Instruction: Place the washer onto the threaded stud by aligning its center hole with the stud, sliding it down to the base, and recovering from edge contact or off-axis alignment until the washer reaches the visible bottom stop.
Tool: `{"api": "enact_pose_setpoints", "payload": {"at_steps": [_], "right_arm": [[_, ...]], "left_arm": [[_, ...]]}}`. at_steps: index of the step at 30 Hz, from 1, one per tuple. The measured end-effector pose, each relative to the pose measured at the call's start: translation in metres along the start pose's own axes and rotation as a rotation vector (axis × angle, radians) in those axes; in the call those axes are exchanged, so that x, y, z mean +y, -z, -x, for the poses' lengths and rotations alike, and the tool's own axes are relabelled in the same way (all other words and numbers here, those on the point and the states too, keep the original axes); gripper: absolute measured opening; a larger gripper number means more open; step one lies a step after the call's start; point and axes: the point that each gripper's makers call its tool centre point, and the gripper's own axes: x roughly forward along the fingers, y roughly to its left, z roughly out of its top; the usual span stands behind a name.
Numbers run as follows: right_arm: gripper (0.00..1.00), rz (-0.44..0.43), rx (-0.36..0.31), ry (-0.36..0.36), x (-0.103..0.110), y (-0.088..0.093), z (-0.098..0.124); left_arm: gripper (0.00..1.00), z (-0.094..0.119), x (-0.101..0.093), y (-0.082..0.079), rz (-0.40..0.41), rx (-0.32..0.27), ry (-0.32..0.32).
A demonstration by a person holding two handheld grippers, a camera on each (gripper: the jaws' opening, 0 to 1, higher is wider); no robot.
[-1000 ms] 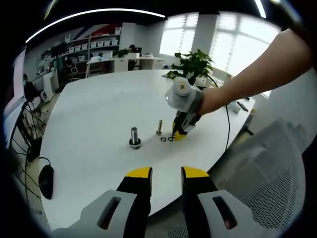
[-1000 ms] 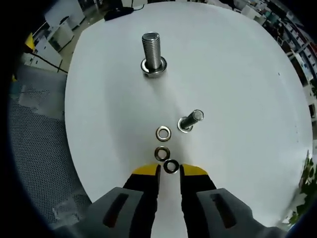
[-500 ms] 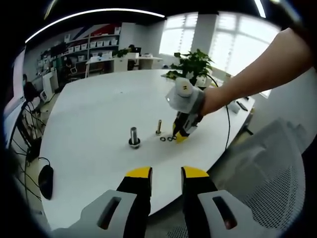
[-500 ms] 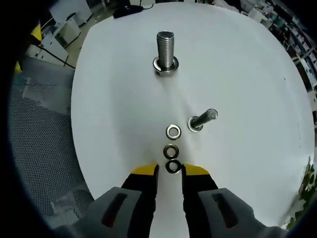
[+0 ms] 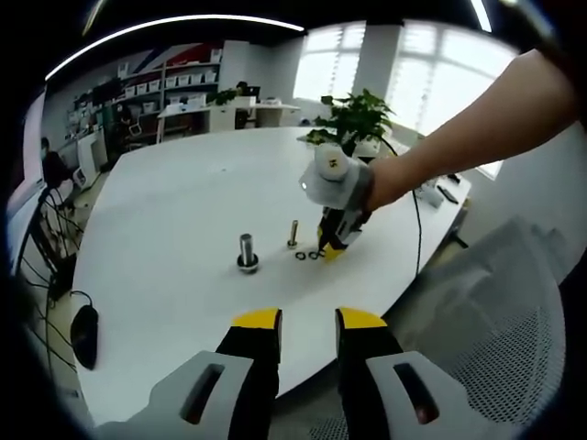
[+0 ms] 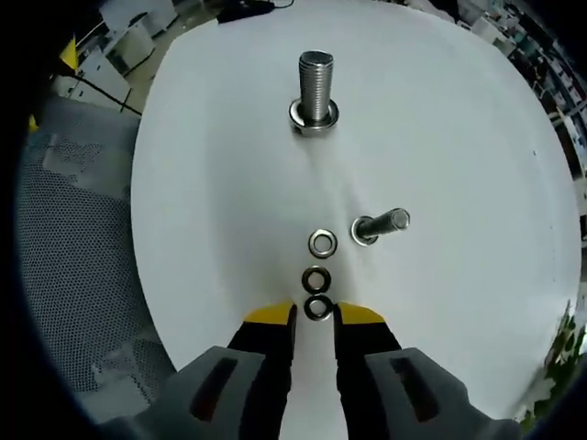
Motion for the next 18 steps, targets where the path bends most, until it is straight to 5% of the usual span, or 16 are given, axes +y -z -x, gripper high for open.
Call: {"api": "enact_pose_setpoints", "payload": {"at_steps": [15, 18], "right_arm": [[0.15, -0.05, 0.005, 0.016, -0.001, 0.0019, 0.0013], [0.15, -0.16, -0.024, 0.025, -0.0027, 0.002, 0.0]], "left_arm": [[0.21, 0.0, 0.0005, 0.0002, 0.001, 0.001, -0.004], [0.21, -0.0005, 0.0003, 0.0004, 0.0, 0.003, -0.003]]}}
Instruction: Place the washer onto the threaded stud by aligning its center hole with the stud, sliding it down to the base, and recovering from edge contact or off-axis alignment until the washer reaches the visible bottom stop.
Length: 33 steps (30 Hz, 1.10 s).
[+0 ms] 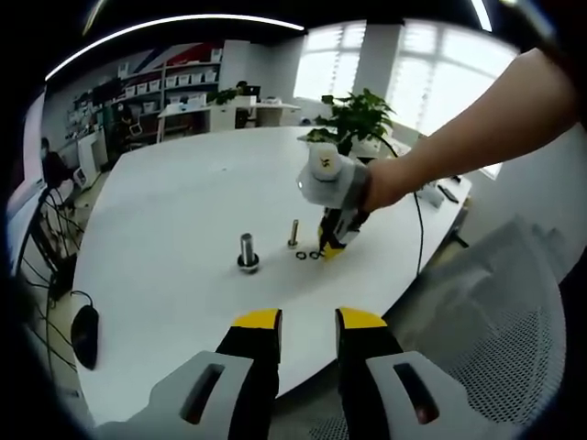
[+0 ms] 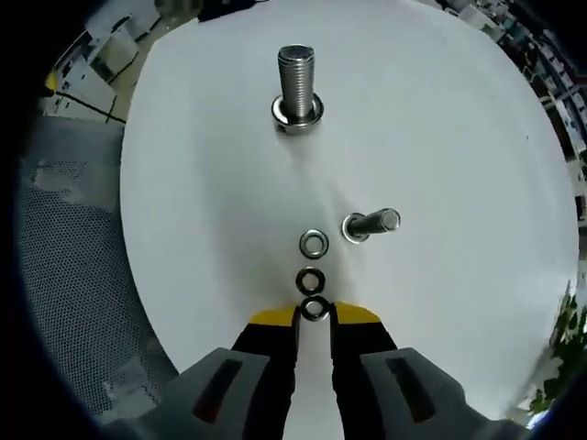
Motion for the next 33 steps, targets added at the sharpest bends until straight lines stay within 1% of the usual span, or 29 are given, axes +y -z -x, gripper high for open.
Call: {"api": "enact_pose_setpoints", "payload": {"at_steps": [1, 5, 7, 9, 11, 14, 18, 20, 24, 29, 33], "right_arm": [[0.15, 0.011, -0.011, -0.004, -0.001, 0.0, 0.0], [0.14, 0.003, -0.032, 0.001, -0.001, 0.002, 0.002], [0.14, 0.01, -0.03, 0.006, 0.0, 0.001, 0.001], [0.14, 0.045, -0.013, 0.019, 0.001, 0.0, 0.001], [0.14, 0.037, -0.01, 0.019, 0.001, 0.0, 0.002], [0.14, 0.013, -0.032, 0.015, -0.001, 0.001, 0.002], [0.13, 0.025, -0.043, 0.023, 0.0, 0.0, 0.002], [0.13, 0.016, -0.05, 0.021, 0.0, 0.0, 0.003], [0.13, 0.017, -0.042, 0.025, -0.001, 0.004, 0.003], [0.13, 0.021, -0.083, 0.032, 0.0, -0.002, 0.013], [0.13, 0.023, -0.118, 0.052, -0.006, -0.01, 0.024]], "left_arm": [[0.21, 0.0, 0.0, 0.0, 0.0, -0.001, 0.0], [0.21, 0.0, 0.001, 0.0, 0.002, -0.002, -0.004], [0.21, 0.0, 0.001, 0.0, 0.002, -0.002, -0.006], [0.21, 0.0, 0.001, 0.0, 0.001, 0.0, -0.008], [0.21, 0.0, 0.002, 0.0, 0.002, 0.0, -0.008], [0.21, 0.0, 0.001, 0.001, 0.001, 0.002, -0.009], [0.21, 0.001, 0.002, 0.0, 0.003, -0.001, -0.009], [0.21, 0.0, 0.001, 0.001, 0.003, 0.001, -0.005], [0.21, 0.0, 0.001, 0.0, 0.0, 0.0, -0.007], [0.21, 0.0, 0.001, 0.001, -0.001, 0.003, -0.006], [0.21, 0.0, 0.001, 0.0, -0.002, 0.003, -0.008]]}}
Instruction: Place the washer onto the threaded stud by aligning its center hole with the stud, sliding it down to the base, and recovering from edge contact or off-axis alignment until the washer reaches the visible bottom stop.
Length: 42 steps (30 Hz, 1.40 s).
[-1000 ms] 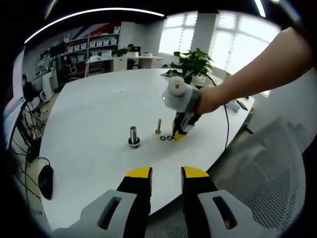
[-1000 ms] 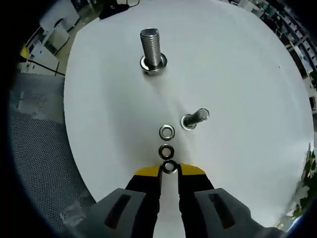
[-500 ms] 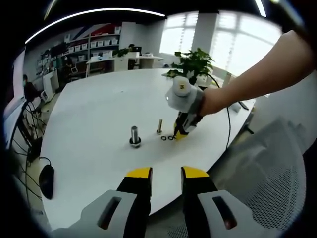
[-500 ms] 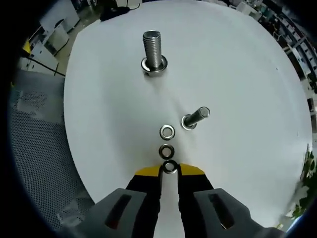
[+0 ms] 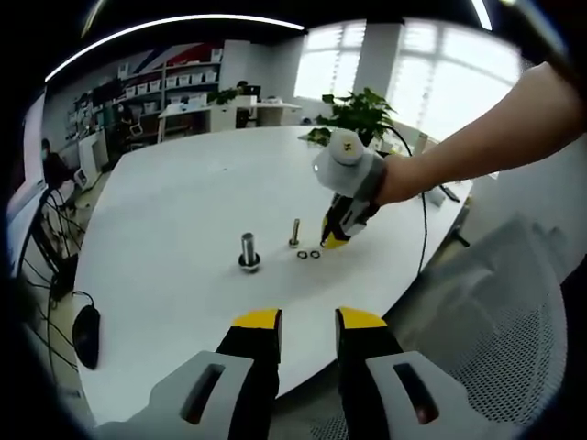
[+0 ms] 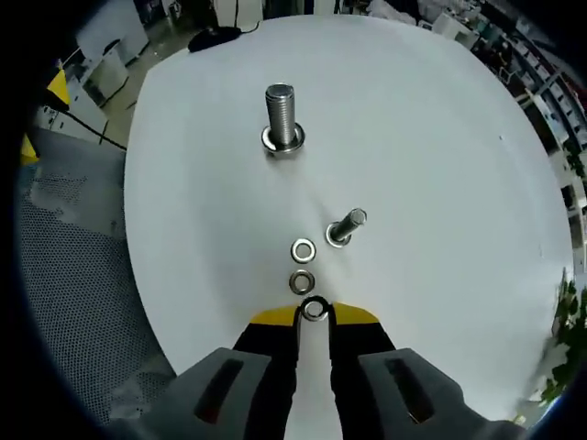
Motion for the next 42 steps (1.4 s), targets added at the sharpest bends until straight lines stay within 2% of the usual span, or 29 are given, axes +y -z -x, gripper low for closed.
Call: {"api": "enact_pose_setpoints", "payload": {"at_steps": [9, 23, 31, 42], "right_arm": [[0.13, 0.024, -0.092, 0.05, -0.013, -0.028, 0.024], [0.14, 0.052, -0.139, 0.074, -0.021, -0.051, 0.038], [0.14, 0.076, -0.123, 0.054, -0.018, -0.06, 0.031], [0.14, 0.078, -0.089, 0.045, -0.018, -0.058, 0.023]], "left_arm": [[0.21, 0.0, 0.0, 0.001, -0.008, 0.006, -0.002], [0.21, 0.0, -0.001, 0.001, -0.012, 0.005, -0.002], [0.21, 0.0, 0.001, 0.001, -0.01, 0.004, -0.006], [0.21, 0.0, 0.0, 0.001, -0.007, 0.0, -0.001]]}}
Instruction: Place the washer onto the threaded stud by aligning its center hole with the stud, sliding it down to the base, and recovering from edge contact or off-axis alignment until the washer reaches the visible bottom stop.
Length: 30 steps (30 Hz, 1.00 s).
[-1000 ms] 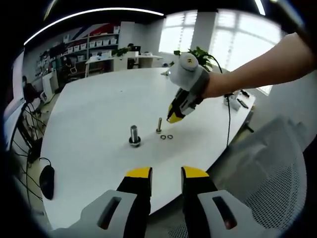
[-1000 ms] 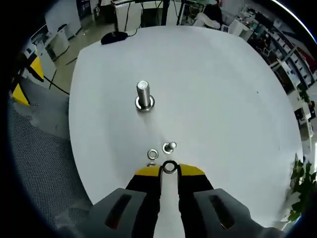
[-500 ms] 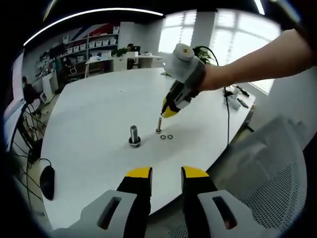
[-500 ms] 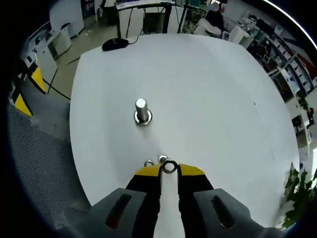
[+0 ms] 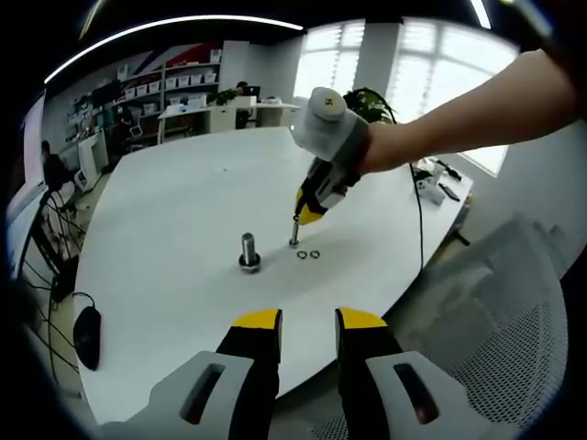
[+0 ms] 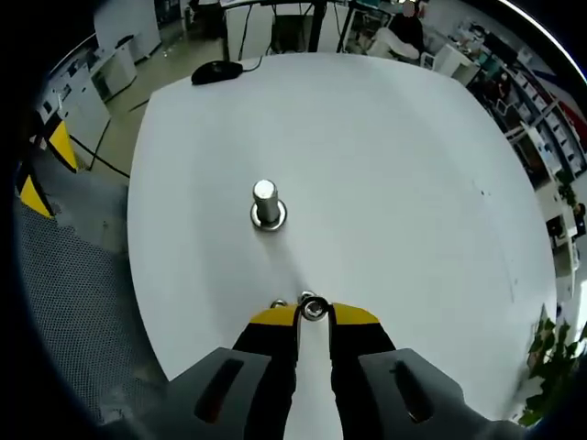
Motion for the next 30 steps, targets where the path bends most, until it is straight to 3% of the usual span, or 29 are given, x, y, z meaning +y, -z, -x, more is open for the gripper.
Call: {"api": "enact_pose_setpoints", "payload": {"at_steps": [30], "right_arm": [[0.14, 0.009, 0.071, -0.037, 0.003, 0.011, -0.037]], "left_arm": [[0.21, -0.001, -0.002, 0.002, 0.006, 0.01, 0.016]]}}
